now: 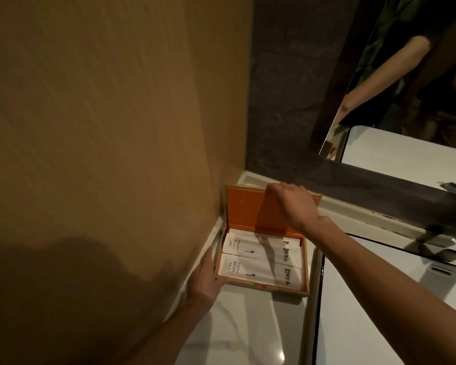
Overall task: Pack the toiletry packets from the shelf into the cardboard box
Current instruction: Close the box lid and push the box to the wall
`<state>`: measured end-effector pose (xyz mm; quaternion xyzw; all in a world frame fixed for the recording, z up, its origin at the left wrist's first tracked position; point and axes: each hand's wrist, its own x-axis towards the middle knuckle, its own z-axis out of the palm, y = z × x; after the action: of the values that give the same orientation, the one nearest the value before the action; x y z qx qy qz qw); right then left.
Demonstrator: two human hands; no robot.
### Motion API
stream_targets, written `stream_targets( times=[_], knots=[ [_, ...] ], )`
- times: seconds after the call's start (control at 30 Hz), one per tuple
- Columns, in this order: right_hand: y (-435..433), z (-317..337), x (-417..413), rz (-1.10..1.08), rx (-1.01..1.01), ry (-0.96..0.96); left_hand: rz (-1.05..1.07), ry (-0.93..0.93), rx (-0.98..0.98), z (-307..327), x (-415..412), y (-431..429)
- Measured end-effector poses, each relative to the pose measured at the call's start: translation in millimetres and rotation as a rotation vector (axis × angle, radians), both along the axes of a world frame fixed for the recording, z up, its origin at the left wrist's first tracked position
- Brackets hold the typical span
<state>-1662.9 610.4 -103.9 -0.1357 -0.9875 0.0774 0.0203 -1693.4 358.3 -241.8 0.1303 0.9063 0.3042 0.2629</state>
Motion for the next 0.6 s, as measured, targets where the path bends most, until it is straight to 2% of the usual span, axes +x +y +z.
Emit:
stream_targets(
  times=[0.17,0.6],
  knots=[
    [-6,-7,12,0.051,0.051,0.055,0.031,0.005,0.015,-8,1,-2],
    [-48,-35,71,0.192,0.115,0.022,0.005,0.03,0.023,-19,-1,-12]
  ],
)
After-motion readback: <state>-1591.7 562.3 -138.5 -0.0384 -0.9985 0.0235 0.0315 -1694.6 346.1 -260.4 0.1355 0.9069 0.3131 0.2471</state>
